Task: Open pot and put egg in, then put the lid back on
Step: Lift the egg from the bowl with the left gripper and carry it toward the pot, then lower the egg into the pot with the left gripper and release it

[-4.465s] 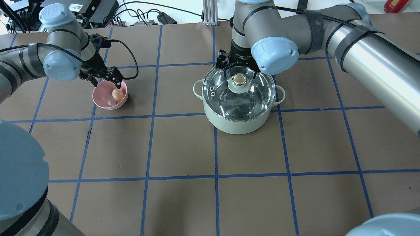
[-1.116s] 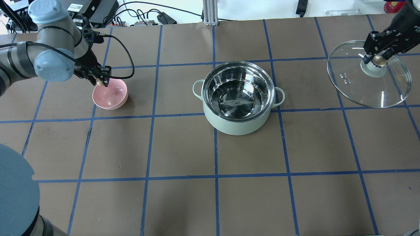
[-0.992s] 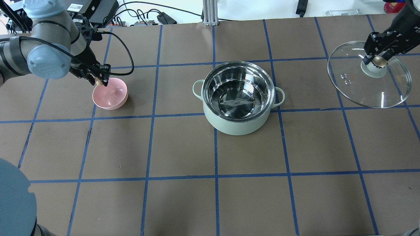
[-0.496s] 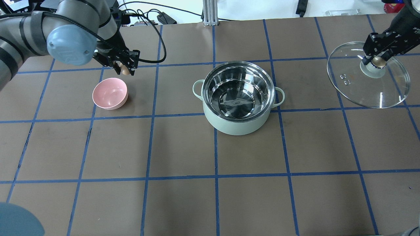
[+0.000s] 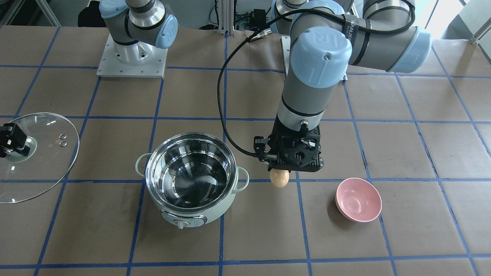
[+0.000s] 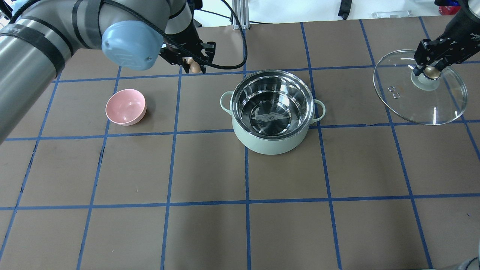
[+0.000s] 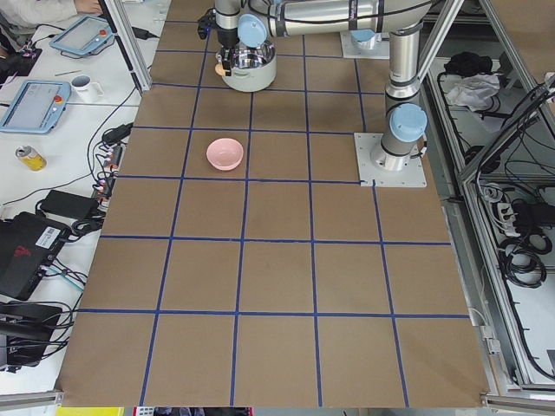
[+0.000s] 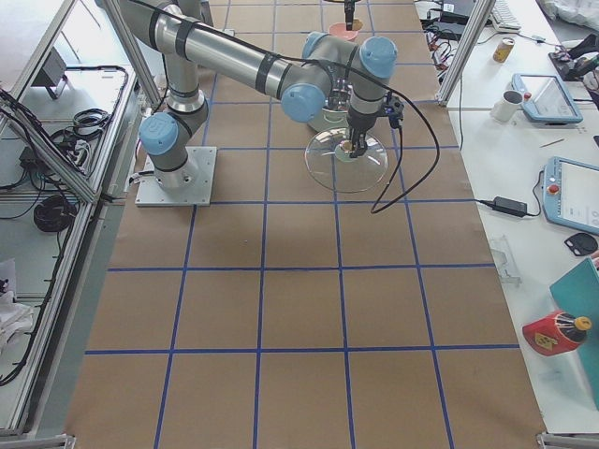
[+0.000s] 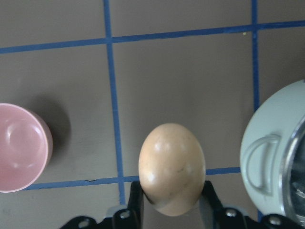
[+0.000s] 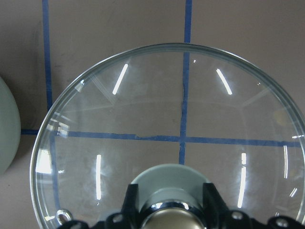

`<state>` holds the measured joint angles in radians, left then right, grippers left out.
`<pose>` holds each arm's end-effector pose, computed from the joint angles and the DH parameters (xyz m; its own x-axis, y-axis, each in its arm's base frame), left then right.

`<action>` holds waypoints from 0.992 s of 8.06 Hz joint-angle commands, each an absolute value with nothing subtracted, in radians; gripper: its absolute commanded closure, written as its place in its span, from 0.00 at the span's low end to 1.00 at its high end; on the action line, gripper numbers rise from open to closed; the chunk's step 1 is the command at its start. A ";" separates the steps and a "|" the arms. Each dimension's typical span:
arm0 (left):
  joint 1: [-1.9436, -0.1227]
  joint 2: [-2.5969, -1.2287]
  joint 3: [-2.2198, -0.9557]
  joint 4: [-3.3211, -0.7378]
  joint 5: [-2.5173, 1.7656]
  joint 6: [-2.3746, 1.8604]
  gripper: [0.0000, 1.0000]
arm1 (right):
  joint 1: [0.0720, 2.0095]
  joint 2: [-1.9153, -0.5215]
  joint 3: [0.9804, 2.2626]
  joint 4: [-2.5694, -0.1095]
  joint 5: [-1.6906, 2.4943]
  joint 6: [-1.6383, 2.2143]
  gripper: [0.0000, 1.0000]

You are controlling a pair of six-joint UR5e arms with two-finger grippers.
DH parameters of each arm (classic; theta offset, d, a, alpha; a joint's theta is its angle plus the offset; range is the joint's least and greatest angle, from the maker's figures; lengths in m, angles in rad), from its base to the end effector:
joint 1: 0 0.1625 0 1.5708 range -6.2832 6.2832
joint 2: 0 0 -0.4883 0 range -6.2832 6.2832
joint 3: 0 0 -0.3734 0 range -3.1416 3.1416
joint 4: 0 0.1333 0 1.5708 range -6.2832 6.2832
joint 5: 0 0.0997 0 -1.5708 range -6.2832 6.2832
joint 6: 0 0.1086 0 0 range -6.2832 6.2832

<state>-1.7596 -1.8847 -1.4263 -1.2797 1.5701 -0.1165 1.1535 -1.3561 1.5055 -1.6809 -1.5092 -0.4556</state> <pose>-0.2494 -0.5947 0.4683 -0.9972 0.0732 0.0148 0.0709 0.9902 -0.1205 -0.1025 -0.5766 0.4718 -0.9967 -0.0367 -0.0725 -0.0374 0.9993 0.0082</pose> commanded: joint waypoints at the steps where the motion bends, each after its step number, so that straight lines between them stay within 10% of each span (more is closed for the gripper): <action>1: -1.860 -1.907 -1.397 -1.263 1.514 -0.224 0.85 | 1.152 -1.350 1.508 -1.683 -1.505 -0.456 1.00; 8: -1.967 -2.032 -1.396 -1.172 1.508 -0.304 0.85 | 1.154 -1.341 1.508 -1.683 -1.509 -0.459 1.00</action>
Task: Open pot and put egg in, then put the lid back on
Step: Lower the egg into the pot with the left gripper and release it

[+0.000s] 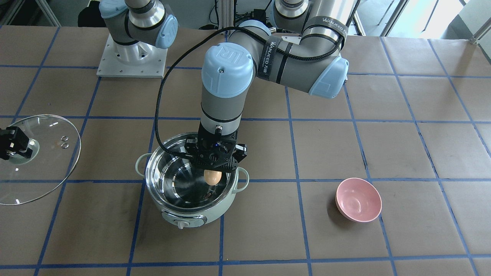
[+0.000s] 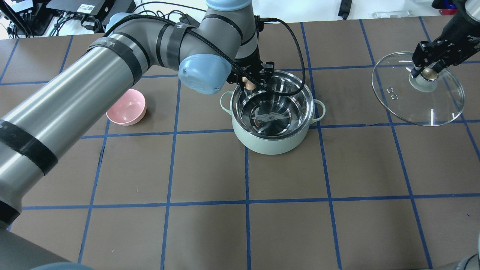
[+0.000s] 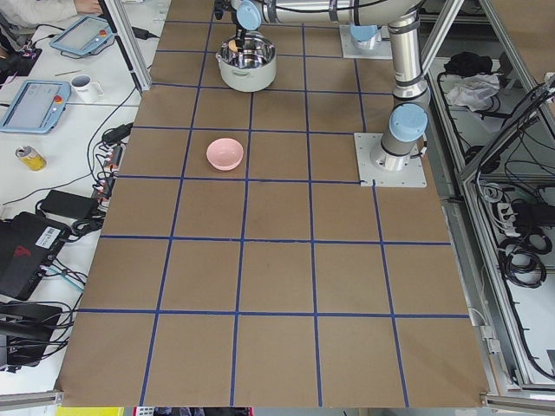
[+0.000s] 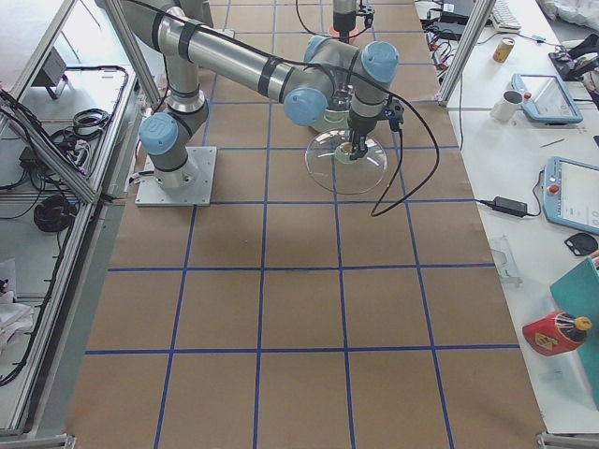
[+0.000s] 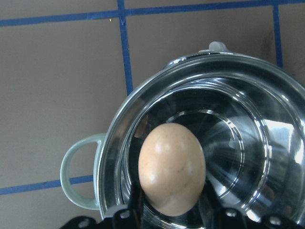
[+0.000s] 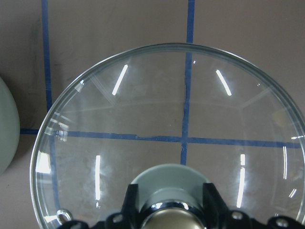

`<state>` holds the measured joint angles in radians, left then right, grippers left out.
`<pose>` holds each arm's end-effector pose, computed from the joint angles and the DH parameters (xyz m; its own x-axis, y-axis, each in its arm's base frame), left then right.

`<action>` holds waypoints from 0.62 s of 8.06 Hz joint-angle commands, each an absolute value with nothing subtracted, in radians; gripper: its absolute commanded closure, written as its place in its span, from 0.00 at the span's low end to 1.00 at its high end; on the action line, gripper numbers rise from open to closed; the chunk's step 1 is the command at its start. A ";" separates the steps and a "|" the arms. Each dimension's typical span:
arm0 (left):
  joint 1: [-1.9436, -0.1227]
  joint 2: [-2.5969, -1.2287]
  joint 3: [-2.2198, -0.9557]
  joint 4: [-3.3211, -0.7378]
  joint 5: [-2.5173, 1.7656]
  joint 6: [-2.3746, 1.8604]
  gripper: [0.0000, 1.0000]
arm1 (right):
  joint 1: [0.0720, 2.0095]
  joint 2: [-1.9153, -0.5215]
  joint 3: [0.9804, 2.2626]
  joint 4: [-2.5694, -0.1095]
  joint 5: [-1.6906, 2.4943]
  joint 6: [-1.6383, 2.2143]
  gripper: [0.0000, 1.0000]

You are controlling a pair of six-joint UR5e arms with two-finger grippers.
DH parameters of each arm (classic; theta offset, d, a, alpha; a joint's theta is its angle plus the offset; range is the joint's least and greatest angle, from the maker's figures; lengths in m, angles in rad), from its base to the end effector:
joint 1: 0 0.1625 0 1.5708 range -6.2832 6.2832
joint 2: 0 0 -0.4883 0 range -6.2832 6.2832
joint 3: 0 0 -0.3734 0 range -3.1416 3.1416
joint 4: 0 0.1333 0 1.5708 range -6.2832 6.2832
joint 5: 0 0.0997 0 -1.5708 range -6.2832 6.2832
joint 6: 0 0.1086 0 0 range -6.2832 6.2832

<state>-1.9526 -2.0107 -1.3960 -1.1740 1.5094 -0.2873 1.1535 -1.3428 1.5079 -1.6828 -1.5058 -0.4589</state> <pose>-0.3838 -0.5802 0.4121 -0.9901 0.1031 0.0955 0.0926 0.9898 -0.1087 -0.1037 -0.5803 0.4633 -0.9959 -0.0390 -0.0817 -0.0406 0.9990 0.0189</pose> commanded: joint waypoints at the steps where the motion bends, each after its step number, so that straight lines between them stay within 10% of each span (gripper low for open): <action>1: -1.977 -2.048 -1.397 -1.172 1.508 -0.307 0.85 | 1.154 -1.341 1.508 -1.683 -1.506 -0.459 1.00; 5: -2.000 -2.103 -1.397 -1.149 1.508 -0.334 0.85 | 1.154 -1.333 1.508 -1.683 -1.502 -0.459 1.00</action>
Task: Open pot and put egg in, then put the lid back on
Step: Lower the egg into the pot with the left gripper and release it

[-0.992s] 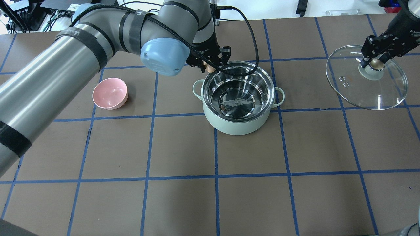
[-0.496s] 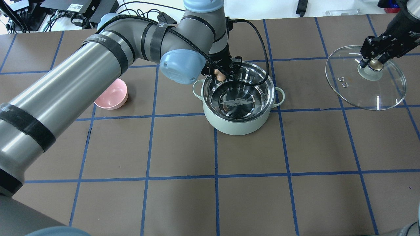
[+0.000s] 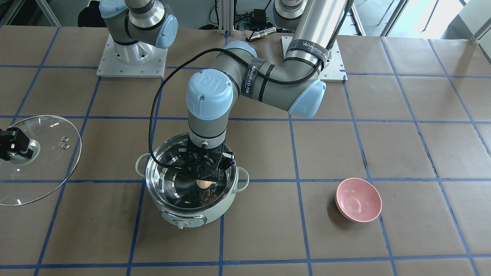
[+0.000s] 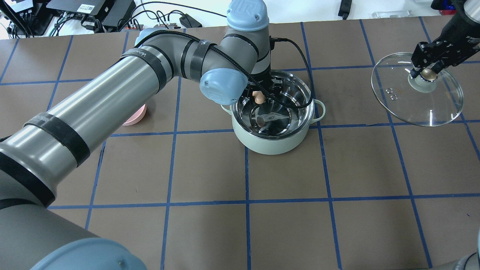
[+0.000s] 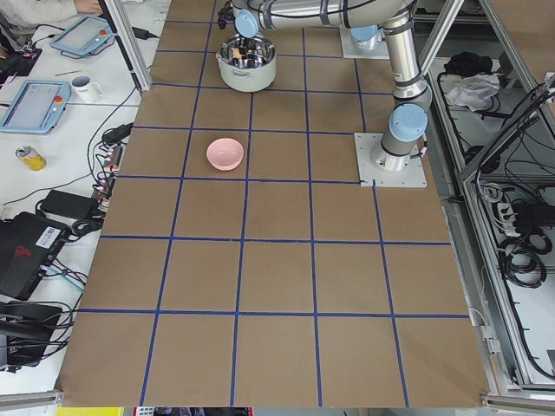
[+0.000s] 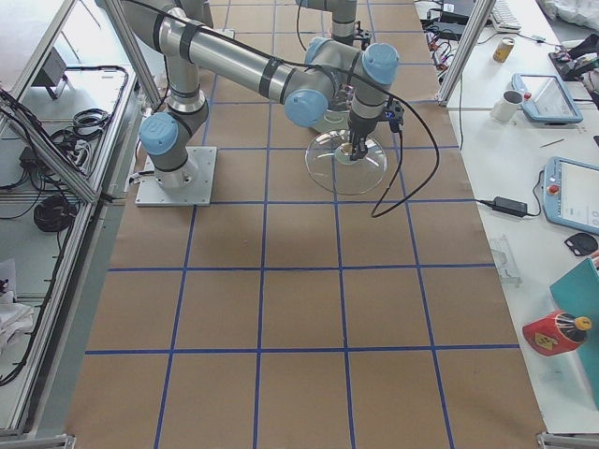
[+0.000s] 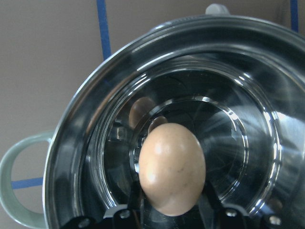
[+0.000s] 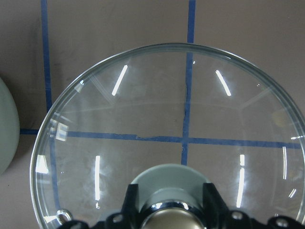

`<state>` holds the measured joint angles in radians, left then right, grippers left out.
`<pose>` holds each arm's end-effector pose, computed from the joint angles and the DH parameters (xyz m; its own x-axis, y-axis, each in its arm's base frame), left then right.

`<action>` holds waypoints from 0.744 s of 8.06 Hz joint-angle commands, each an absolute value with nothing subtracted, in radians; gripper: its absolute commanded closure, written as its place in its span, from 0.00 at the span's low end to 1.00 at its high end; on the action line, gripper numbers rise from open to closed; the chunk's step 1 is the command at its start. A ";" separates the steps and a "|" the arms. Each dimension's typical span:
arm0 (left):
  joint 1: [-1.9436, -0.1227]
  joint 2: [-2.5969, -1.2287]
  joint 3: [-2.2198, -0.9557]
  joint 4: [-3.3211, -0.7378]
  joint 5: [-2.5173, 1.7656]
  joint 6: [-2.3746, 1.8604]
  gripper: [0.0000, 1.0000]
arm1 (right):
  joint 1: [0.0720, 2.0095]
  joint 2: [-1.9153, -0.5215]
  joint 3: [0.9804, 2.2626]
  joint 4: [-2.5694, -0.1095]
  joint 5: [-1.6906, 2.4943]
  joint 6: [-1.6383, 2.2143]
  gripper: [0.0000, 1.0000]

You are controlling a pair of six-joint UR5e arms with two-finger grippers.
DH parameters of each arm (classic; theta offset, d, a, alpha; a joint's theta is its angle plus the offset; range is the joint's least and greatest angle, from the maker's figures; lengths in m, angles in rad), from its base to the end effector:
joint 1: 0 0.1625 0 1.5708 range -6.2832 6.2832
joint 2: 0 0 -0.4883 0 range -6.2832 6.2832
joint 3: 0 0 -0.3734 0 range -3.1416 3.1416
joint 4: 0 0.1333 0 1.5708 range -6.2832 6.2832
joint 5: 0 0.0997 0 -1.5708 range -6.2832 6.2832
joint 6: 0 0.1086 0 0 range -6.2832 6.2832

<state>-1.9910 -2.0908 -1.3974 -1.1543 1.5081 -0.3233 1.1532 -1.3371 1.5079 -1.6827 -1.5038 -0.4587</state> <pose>-0.4138 -0.5827 0.3582 -0.9916 0.1005 0.0814 0.0969 0.9942 -0.0464 -0.1044 -0.5819 0.4600 -0.9956 -0.0380 -0.0860 -0.0401 0.9989 0.0232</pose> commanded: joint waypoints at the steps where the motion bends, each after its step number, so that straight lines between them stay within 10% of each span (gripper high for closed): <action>1: -2.008 -2.114 -1.397 -1.149 1.506 -0.336 0.85 | 1.154 -1.327 1.508 -1.683 -1.500 -0.457 1.00; 6: -2.017 -2.163 -1.397 -1.114 1.506 -0.345 0.83 | 1.154 -1.319 1.513 -1.683 -1.500 -0.456 1.00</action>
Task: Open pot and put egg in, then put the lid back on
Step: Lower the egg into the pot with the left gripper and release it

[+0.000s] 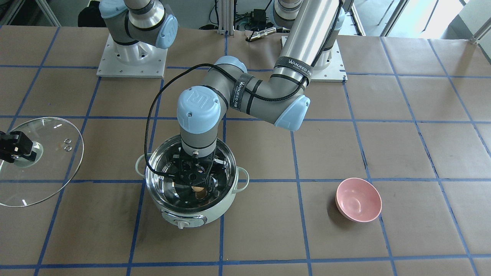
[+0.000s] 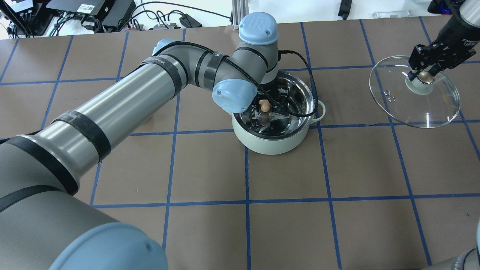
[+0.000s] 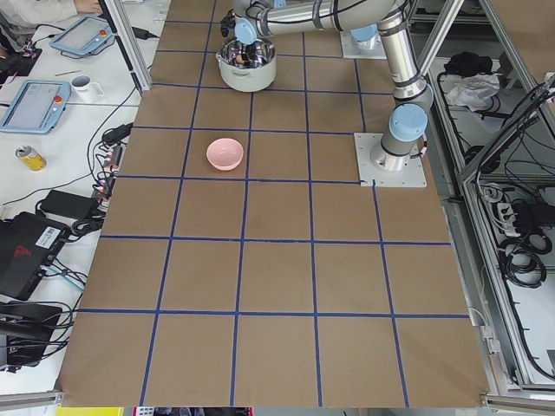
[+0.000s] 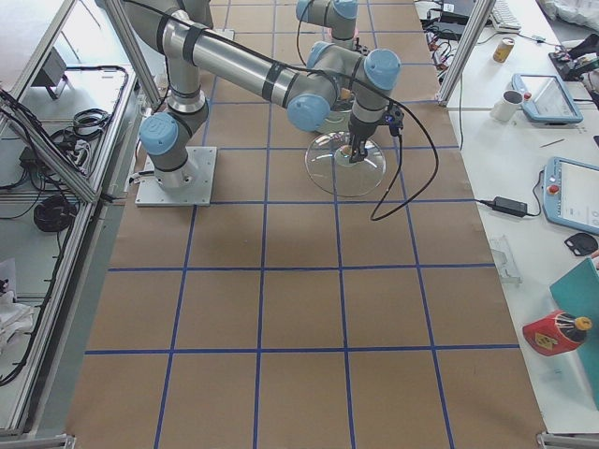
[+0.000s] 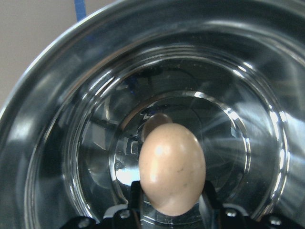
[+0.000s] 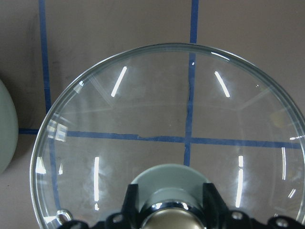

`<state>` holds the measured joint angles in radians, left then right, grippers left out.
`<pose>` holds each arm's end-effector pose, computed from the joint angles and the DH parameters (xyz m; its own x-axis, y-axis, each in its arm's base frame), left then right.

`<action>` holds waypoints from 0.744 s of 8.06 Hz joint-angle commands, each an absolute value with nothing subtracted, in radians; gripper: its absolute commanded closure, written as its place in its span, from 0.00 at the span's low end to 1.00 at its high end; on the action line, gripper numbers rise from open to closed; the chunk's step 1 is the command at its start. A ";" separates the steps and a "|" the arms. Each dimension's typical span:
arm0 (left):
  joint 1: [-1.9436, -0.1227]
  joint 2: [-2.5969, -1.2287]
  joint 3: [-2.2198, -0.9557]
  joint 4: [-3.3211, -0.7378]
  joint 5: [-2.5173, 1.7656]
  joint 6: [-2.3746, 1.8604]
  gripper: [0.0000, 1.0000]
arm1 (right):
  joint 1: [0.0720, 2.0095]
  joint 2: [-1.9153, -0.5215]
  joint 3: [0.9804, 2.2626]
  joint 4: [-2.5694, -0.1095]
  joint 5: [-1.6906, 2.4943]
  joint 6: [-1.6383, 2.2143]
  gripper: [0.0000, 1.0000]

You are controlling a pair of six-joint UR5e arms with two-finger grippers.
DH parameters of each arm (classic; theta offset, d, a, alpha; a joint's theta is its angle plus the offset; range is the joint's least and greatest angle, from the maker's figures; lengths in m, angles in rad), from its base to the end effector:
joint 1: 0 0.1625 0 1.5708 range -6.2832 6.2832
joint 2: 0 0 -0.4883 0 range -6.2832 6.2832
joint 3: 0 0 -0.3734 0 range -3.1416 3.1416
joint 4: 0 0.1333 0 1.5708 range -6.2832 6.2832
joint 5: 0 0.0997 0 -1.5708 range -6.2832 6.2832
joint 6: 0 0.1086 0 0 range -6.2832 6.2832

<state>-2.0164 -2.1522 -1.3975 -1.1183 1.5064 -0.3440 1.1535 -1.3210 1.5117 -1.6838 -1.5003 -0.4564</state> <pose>-0.4349 -0.5850 0.3185 -0.9918 0.1033 0.0755 0.1021 0.9946 -0.0201 -0.1055 -0.5858 0.4491 -0.9947 -0.0343 -0.0972 -0.0382 0.9985 0.0387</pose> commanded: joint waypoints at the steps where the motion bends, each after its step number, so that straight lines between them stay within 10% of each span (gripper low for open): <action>1: -2.017 -2.164 -1.397 -1.114 1.506 -0.345 0.83 | 1.152 -1.319 1.513 -1.684 -1.500 -0.457 1.00; 4: -2.019 -2.164 -1.397 -1.114 1.497 -0.345 0.74 | 1.154 -1.316 1.513 -1.684 -1.499 -0.454 1.00; 6: -2.026 -2.163 -1.402 -1.114 1.488 -0.350 0.15 | 1.154 -1.312 1.514 -1.684 -1.499 -0.456 1.00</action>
